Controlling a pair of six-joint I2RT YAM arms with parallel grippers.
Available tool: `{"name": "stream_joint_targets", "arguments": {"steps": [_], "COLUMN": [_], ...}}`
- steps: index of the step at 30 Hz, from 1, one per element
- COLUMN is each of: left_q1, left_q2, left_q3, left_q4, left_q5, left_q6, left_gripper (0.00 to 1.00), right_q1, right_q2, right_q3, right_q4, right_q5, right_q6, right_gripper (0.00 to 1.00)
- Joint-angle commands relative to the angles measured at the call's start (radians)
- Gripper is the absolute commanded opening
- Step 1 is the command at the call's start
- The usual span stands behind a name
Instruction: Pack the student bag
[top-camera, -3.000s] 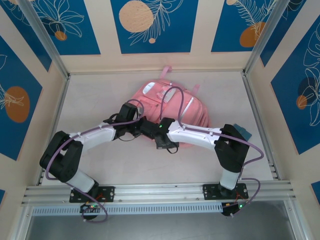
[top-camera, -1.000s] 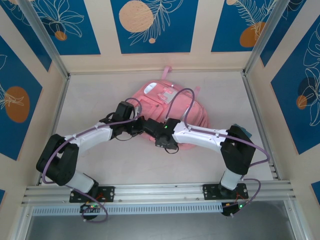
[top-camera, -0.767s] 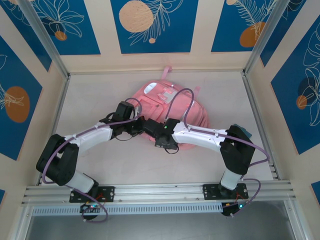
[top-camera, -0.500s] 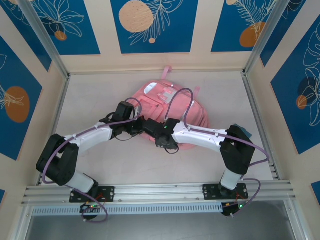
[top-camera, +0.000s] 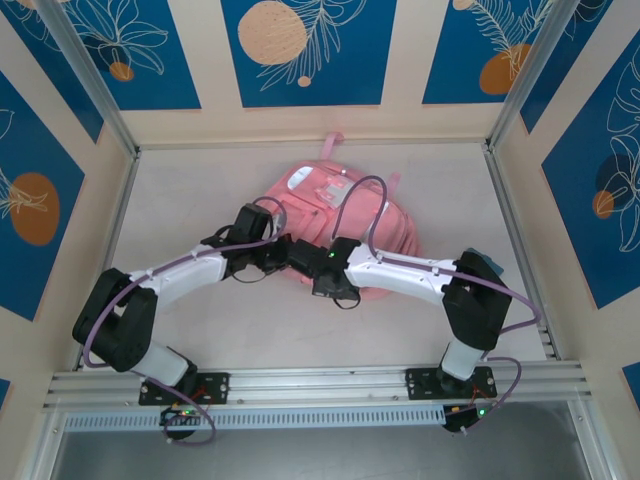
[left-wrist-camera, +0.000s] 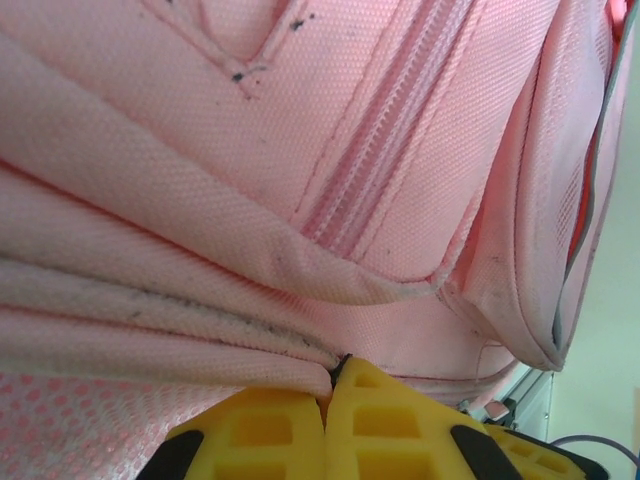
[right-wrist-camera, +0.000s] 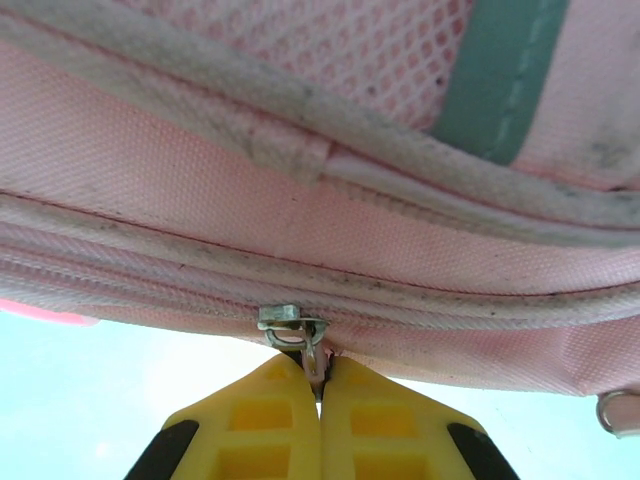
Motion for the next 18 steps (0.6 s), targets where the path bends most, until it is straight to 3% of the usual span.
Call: {"name": "stream_joint_targets", "arguments": {"steps": [1, 12, 16, 18], "left_q1": [0.011, 0.033, 0.052, 0.067], "left_q2": [-0.029, -0.019, -0.029, -0.044], "left_q3": [0.017, 0.013, 0.022, 0.027], "left_q4": [-0.075, -0.081, -0.105, -0.131], "left_q5": [-0.096, -0.123, -0.131, -0.145], "left_q6": [0.055, 0.073, 0.083, 0.089], "left_gripper": [0.0, 0.0, 0.0, 0.06], "right_q1": [-0.006, -0.044, -0.051, -0.055], "right_q2": [-0.072, -0.235, -0.258, -0.259], "right_q3": [-0.046, -0.189, -0.187, -0.185], "right_q4": [-0.197, -0.237, -0.108, -0.001], "right_q5": [0.054, 0.034, -0.02, -0.078], "right_q6": [0.047, 0.039, -0.105, -0.209], "right_gripper": [0.0, 0.0, 0.0, 0.0]}}
